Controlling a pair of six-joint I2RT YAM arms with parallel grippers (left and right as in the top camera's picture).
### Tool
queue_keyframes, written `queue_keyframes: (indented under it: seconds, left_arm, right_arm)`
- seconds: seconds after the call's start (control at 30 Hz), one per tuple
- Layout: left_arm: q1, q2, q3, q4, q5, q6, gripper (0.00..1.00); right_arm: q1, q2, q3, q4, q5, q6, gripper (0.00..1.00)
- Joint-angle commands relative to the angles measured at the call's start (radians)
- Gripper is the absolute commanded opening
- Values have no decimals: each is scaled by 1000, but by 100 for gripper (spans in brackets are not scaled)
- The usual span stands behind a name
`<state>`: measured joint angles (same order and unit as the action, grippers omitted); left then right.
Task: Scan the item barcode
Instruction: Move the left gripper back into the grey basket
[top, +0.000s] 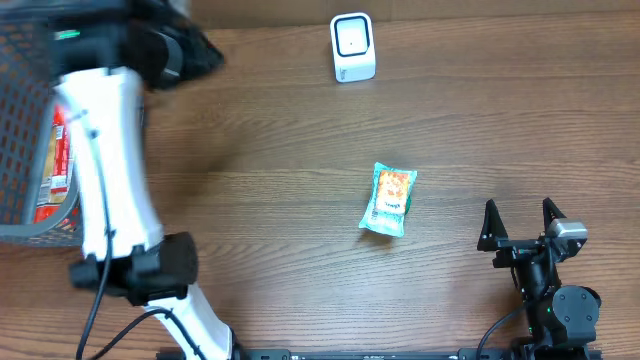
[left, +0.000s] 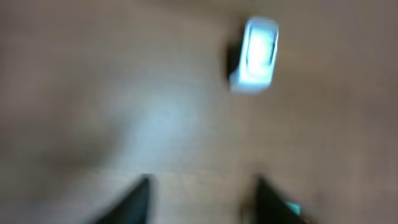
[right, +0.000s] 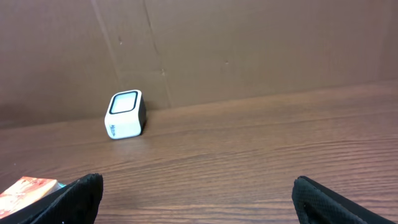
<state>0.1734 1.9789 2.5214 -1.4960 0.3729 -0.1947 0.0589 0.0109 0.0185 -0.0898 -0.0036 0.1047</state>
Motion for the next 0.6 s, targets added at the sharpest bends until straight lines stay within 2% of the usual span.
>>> queue_keyframes:
  seconds: [0.0,0.07,0.13,0.2,0.37,0.57]
  left_arm:
    - [109,-14,178,3,-90,38,73]
    - [183,-14,234,11,-150,38,80]
    - [253,-14,247,14,-201,39,91]
    - [317,-13,244,6,-238,40,95]
    - [449,-10,155,9,-259,43,97]
    - [557,-10,-18,80,-280,71,98]
  right_arm:
    - [-6,-8,-11,6,-6,3,100]
    - [-6,-8,-11,6,-6,3,100]
    - [-6,-8,-11,6,-6,3,100]
    - [-6,-8,-11,6,-6,3,100]
    - [-6,-8,-11,6,-6,3,100]
    - [-6,-8,-11,6,-6,3,100]
